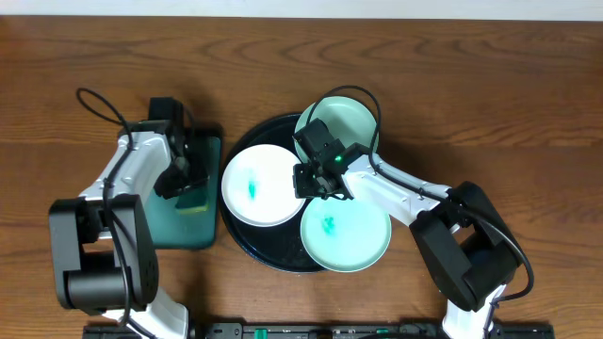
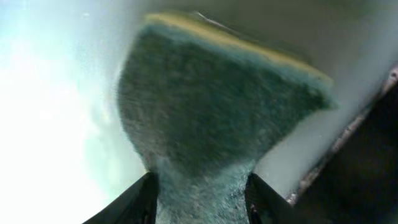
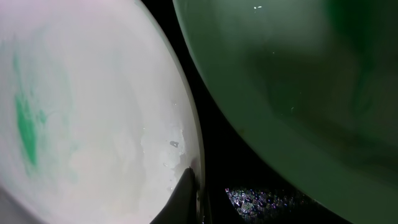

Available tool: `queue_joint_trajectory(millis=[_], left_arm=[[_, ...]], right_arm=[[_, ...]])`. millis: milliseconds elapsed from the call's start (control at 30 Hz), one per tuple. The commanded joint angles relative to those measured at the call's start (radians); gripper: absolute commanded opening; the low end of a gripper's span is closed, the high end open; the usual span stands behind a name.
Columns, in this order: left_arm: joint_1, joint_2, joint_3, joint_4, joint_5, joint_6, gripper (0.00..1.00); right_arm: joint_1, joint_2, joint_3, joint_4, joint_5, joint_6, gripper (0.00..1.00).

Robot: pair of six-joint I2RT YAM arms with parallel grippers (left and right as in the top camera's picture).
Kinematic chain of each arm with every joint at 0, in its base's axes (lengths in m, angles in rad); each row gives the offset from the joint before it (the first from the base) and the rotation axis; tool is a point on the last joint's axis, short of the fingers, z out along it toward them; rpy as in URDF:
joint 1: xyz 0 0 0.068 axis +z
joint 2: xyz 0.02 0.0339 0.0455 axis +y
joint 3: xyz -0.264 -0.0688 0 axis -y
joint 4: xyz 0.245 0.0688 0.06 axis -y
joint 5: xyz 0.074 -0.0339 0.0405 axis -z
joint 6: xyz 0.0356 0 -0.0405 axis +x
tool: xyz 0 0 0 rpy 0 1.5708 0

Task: Clean dirty plates on tray and stack at the side
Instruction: 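Grasp the green sponge in the soapy water with the left gripper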

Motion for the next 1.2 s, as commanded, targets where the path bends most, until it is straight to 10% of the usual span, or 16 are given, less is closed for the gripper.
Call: queue_joint_trajectory(millis=[0, 567, 833, 1067, 1100, 1167], left_arm=[[0.031, 0.008, -0.01, 0.001, -0.002, 0.005, 0.45], [0.031, 0.008, -0.01, 0.029, 0.027, 0.006, 0.38], [0.031, 0.008, -0.01, 0.051, 0.028, 0.006, 0.08], [0.031, 0.008, -0.01, 0.05, 0.028, 0.006, 0.07], [0.031, 0.008, -0.01, 0.05, 0.027, 0.006, 0.09], [0.031, 0.008, -0.01, 0.048, 0.027, 0.006, 0.63]], right_arm=[[0.01, 0.051, -0.032, -0.037, 0.008, -0.043, 0.01], [0.01, 0.051, -0.032, -0.039, 0.011, -0.043, 0.01], [0.01, 0.051, -0.032, -0.04, 0.011, -0.043, 0.01], [0.01, 0.051, -0.032, -0.04, 0.011, -0.043, 0.01], [0.01, 0.051, -0.032, -0.04, 0.011, -0.043, 0.01], [0.01, 0.051, -0.032, -0.041, 0.011, -0.043, 0.01]])
